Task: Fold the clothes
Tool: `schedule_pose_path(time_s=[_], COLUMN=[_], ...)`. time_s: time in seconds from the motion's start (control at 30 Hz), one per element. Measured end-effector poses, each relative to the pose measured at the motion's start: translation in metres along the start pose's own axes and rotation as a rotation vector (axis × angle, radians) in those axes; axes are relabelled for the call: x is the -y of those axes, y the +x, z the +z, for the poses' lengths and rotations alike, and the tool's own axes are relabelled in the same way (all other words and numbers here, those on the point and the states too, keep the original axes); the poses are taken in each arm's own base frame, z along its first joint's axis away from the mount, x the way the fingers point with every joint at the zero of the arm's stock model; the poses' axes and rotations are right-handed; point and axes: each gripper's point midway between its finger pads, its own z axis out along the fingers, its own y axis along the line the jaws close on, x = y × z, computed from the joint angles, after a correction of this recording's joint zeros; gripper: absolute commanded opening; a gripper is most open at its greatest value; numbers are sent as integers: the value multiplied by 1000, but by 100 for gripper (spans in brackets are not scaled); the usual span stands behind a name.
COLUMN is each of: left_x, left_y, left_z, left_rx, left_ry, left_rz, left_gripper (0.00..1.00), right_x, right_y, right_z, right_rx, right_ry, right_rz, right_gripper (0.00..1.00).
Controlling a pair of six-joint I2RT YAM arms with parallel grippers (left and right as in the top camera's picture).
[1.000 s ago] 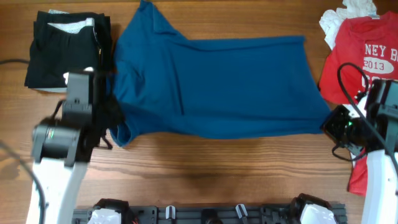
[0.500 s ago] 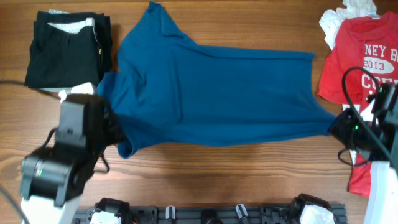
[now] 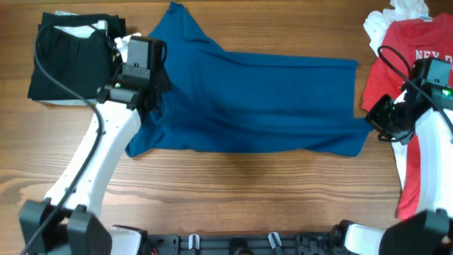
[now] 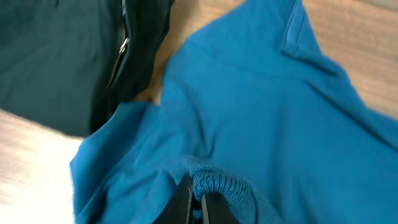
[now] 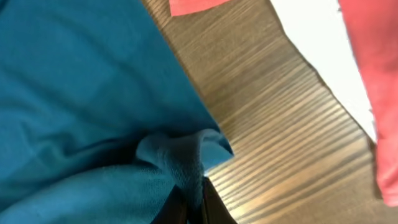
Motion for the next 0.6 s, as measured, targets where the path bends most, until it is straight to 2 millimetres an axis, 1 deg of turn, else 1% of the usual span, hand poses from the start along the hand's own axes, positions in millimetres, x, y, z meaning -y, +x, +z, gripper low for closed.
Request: schedule_pose_path(time_s=[0.1,0.2,0.4,0.43,0.47,0.5,0.53,0.57,0.6], left_x=[3,-2,-15,-15,-15,-15,-15,-15,-15], left_y=[-4,-6,-6,-6,-7,-7,-6,-6,-7], left_z=[10,17,26,27,28,29,29,29,30], left_rx=[16,14,3,2,3,2,2,3,5], left_ry=[-2,-14,-42,-43,-44,-45,-45,-46,-45], left_rz=[-8,-20,-40,-41,-43,-43,-45,-45,-41], left_gripper=[4,4,4,7,14,20,27,35,39], right_x=[-4,-9,-13,-14,-15,-16,-17,-18,-19], right_y=[-2,-6,-12,-12,-13,-14,-14,-15,-15], right_z=[15,28,30,29,29,30,30,30,30], right_rx=[-36,-53,-38,-36,-34,-32,-29,-27,-23], right_ry=[-6,-19,-38,-44,-49,-54,-57,-59,-61], right_rz=[1,2,0,1,0,0,-5,-13,-21], right_gripper=[4,4,4,5,8,16,25,47,63])
